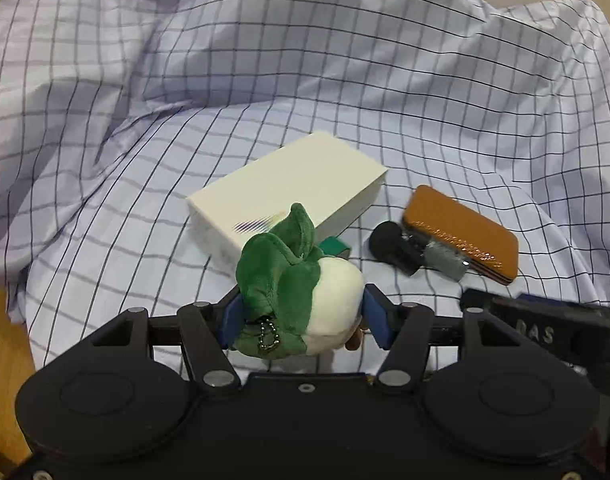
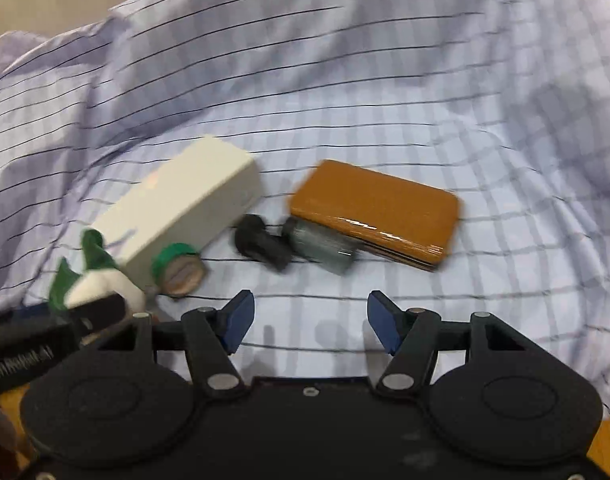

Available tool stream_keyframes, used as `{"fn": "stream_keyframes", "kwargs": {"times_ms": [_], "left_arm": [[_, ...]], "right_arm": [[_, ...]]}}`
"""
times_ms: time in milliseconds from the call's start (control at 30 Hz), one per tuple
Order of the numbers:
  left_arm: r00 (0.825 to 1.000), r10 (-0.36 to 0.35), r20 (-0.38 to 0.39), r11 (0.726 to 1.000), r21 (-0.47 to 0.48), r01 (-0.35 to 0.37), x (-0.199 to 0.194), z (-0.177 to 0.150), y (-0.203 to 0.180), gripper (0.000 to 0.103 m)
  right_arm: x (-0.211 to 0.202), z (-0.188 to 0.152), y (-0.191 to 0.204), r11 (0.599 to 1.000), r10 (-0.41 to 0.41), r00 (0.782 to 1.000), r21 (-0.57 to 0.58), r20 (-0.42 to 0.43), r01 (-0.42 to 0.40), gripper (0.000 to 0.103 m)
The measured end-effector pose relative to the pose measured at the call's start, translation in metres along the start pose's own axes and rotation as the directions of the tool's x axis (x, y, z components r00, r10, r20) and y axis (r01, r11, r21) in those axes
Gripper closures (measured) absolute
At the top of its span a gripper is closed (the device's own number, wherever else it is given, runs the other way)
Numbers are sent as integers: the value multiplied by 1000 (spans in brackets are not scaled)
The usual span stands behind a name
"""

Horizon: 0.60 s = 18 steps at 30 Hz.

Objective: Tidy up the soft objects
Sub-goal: 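Hold the plush in the left tool while the right tool grasps the green tape roll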

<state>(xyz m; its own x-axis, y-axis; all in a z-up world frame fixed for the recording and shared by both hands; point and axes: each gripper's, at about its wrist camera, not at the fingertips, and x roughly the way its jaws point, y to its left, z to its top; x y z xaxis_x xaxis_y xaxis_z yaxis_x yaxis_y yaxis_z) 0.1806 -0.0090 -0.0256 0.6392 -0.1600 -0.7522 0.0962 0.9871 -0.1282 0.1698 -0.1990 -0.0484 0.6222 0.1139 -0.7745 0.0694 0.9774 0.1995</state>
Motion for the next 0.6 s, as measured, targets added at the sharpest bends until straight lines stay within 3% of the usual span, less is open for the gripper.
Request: {"fn": "stream_keyframes", "kwargs": {"times_ms": [333, 600], "left_arm": [[1000, 14, 2, 998, -62, -14, -8, -13, 25, 46], [1000, 12, -14, 996, -88, -13, -5, -18, 35, 46]], "right_arm": [[28, 30, 61, 987, 72, 997, -144, 39, -66, 41], [52, 33, 76, 982, 47, 999, -186, 12, -43, 41]]}}
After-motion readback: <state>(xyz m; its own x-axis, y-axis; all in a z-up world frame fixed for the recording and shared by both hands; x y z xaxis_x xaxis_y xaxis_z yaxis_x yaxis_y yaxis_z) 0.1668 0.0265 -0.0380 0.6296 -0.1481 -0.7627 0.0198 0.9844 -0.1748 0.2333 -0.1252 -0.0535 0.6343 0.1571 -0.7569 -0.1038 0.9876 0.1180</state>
